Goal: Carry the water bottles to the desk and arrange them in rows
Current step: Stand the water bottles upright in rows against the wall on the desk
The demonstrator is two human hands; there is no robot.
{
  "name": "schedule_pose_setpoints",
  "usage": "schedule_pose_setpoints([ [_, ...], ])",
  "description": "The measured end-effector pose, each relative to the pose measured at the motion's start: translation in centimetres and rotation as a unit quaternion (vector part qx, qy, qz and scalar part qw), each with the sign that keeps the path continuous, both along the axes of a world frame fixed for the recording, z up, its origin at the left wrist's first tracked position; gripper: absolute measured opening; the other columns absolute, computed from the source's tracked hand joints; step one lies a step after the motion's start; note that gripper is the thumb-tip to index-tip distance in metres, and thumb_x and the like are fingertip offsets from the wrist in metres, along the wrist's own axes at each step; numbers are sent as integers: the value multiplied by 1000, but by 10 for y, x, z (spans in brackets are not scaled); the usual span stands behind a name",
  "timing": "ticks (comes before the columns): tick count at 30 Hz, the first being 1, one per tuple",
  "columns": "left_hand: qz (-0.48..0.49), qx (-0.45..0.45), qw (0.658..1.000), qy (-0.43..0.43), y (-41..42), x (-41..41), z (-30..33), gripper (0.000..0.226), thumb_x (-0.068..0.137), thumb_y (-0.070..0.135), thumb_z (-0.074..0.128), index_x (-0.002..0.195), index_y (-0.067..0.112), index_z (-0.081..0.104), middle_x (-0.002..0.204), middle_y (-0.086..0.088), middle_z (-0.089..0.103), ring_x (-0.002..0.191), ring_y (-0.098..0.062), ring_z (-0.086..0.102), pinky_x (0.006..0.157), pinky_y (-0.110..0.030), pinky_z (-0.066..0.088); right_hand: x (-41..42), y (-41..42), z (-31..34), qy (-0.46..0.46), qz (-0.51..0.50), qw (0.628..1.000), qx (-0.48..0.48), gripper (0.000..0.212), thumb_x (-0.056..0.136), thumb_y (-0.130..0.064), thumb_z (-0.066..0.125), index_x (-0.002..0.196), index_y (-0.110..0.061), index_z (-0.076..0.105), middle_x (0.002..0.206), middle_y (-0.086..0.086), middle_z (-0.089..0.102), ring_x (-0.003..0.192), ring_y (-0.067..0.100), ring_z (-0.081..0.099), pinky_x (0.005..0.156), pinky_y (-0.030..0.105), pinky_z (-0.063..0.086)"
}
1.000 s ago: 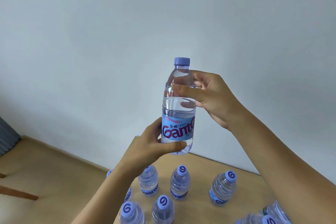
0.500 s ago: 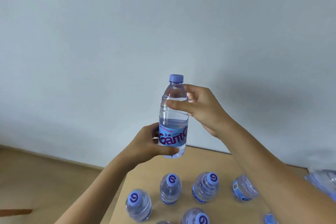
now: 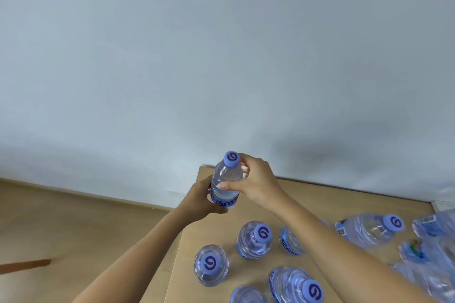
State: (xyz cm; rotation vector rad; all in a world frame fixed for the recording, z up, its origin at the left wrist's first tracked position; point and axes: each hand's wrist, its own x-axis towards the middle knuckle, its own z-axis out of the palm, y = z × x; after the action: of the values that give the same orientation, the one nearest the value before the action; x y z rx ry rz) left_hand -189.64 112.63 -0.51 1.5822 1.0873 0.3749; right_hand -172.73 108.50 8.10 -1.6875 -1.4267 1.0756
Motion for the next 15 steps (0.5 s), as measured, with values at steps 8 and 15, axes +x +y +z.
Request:
schedule_pose_setpoints([
  [8, 56, -16, 998, 23, -1, -1, -49, 64, 64, -10, 82, 112, 23, 55, 97, 13, 65, 87, -2, 61, 65, -2, 42, -8, 7, -47, -38, 28, 999, -22, 42, 60, -30, 88, 90, -45, 61, 90, -18, 69, 83, 1, 64, 70, 14, 51],
  [15, 81, -2, 997, 17, -3, -3, -73, 67, 65, -8, 82, 124, 9, 54, 116, -3, 63, 103, -15, 60, 75, -6, 45, -10, 20, -65, -59, 71, 995, -24, 52, 57, -35, 89, 103, -39, 64, 100, -16, 71, 95, 3, 66, 90, 34, 55],
])
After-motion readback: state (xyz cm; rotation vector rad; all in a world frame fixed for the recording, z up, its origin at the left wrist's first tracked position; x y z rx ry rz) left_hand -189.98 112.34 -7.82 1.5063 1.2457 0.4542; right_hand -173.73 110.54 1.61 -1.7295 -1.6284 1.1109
